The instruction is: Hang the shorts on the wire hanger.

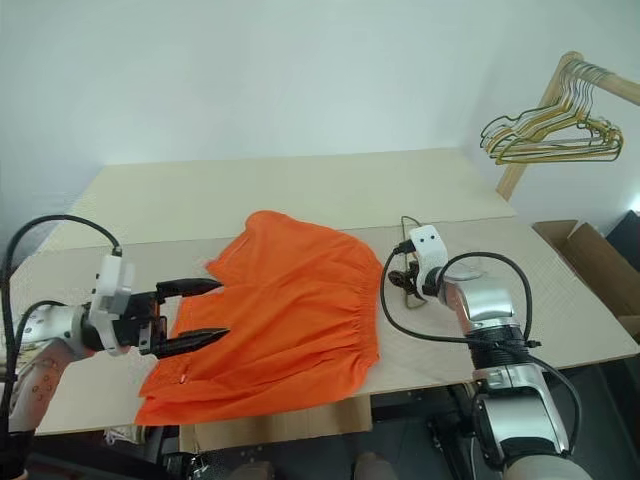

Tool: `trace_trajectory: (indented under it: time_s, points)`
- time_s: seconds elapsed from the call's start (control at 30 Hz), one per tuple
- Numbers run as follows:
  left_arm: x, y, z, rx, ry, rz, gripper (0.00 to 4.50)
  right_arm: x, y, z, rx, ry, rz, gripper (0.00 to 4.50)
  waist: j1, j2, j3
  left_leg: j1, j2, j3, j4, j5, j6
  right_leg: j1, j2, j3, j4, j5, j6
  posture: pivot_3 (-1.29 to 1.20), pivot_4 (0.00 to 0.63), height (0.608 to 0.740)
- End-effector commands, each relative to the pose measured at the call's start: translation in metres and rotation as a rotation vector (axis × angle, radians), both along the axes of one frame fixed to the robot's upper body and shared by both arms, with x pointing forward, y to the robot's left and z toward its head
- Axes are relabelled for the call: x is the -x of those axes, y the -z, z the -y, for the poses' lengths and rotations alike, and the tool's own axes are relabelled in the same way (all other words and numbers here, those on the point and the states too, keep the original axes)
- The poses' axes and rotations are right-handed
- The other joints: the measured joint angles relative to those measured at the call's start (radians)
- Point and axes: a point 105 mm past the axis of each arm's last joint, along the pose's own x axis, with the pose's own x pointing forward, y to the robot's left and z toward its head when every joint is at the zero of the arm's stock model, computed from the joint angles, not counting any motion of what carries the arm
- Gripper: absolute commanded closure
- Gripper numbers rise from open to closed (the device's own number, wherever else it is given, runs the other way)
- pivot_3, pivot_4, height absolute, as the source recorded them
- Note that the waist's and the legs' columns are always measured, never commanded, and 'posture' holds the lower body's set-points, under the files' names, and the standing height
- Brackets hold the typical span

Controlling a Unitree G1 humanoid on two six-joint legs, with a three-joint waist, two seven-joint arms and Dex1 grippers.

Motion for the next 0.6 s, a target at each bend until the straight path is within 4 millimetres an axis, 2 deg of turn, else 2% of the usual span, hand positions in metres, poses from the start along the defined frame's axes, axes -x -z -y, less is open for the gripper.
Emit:
trace_trajectory:
  time_s: [0.03,0.23,0.47,0.6]
  points:
    - [-0.001,-0.011,0.005,-0.026,0.018,0.064,0.02,-0.009,-0.008,0.006,0.011,0.041,0.035,1.81,-0.003,0.000,0.000,0.000,0.000,0.000,0.000,0.000,0.000,0.000,0.000,0.000,0.000,0.000,0.000,-0.01,0.000,0.740]
    - [-0.001,-0.008,0.006,-0.033,0.015,0.064,0.02,-0.002,0.018,0.003,0.027,0.034,-0.076,1.81,-0.020,0.000,0.000,0.000,0.000,-0.002,0.000,0.000,0.000,0.000,0.001,0.000,0.000,0.000,0.000,-0.01,0.000,0.740]
    - [-0.001,-0.007,0.007,-0.039,0.015,0.069,0.02,0.005,0.036,0.001,0.057,0.029,-0.163,1.81,-0.022,-0.001,-0.001,0.002,0.000,-0.003,0.000,0.000,0.000,0.002,0.001,-0.001,0.000,0.000,0.000,0.00,0.000,0.740]
    - [-0.003,-0.007,0.008,-0.040,0.018,0.076,0.00,0.010,0.045,-0.003,0.106,0.006,-0.195,3.02,-0.022,-0.001,-0.004,0.002,0.000,-0.003,0.000,0.000,0.000,0.002,0.001,-0.001,0.000,0.000,0.000,0.00,0.000,0.740]
